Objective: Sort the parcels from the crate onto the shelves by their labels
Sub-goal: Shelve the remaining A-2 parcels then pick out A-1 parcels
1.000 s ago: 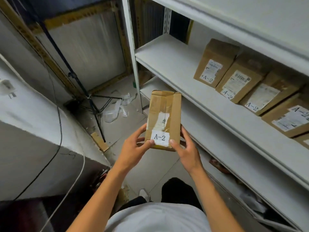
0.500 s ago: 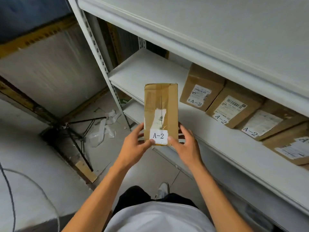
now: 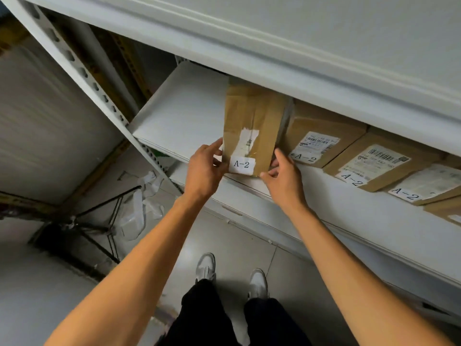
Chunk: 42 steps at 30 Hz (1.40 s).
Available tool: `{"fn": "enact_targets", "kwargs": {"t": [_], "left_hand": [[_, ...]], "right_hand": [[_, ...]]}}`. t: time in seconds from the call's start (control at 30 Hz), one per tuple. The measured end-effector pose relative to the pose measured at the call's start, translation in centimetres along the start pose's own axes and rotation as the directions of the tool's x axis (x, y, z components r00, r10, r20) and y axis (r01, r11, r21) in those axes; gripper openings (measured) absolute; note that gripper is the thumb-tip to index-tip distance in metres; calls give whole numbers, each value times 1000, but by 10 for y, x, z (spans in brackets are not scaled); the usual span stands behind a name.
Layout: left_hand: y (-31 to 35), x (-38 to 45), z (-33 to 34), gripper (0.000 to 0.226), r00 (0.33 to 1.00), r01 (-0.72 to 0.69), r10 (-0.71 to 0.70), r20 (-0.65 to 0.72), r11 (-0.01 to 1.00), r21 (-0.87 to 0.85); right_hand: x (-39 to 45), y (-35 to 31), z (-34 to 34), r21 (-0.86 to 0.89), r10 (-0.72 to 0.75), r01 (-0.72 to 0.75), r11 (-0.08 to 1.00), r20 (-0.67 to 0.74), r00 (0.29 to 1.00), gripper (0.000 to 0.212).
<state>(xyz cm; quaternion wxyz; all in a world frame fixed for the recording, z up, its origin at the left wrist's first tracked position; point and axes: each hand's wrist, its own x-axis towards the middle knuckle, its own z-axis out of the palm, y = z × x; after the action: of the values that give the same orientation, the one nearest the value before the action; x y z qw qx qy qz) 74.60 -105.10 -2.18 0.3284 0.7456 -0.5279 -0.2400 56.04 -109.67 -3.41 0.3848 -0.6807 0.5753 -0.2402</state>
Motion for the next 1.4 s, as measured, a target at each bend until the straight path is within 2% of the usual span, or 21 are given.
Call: {"fn": "enact_targets", "kwargs": {"t": [0.07,0.2,0.37,0.53,0.73,0.93,1.07,1.2,1.3,1.4], "left_hand": [[-11,21,1,54,999,-14,15,31,999,-29],[-25,54,1,57,991,-91,100,86,990,-106],[-34,75,4,66,960,-144,176,219,977,-155],[-36,85,7,57,941,-134,188,281,970,-202],[-36,100,11,66,934,-145,182,307,980,-139],[-37,98,18,67,912,-150,206,354,972,-178],[-35,79,8,78,889,-120,174,423,981,-151],[-40,50,0,83,875,-114,65,481,991,73],[-38,34,-1,75,830,-242,93,549,948,206],[-24,26,5,68,763,-385,125,635,876,291]], "right_hand": [[12,-2,10,34,20,-20,999,-28,999,43],[28,-4,31,138,82,-74,988,-52,995,67],[34,-2,51,239,185,-151,959,-123,975,60],[31,-6,64,308,205,-126,943,-241,948,64],[34,-3,64,301,255,-184,936,-216,943,79],[32,-1,67,256,302,-252,933,-179,937,85],[18,-6,61,170,315,-291,942,-142,938,76],[0,-8,42,-188,322,-323,927,-35,946,61],[-18,-3,25,-381,350,-303,873,58,935,62],[-41,4,5,-477,358,-289,830,59,932,60]]}}
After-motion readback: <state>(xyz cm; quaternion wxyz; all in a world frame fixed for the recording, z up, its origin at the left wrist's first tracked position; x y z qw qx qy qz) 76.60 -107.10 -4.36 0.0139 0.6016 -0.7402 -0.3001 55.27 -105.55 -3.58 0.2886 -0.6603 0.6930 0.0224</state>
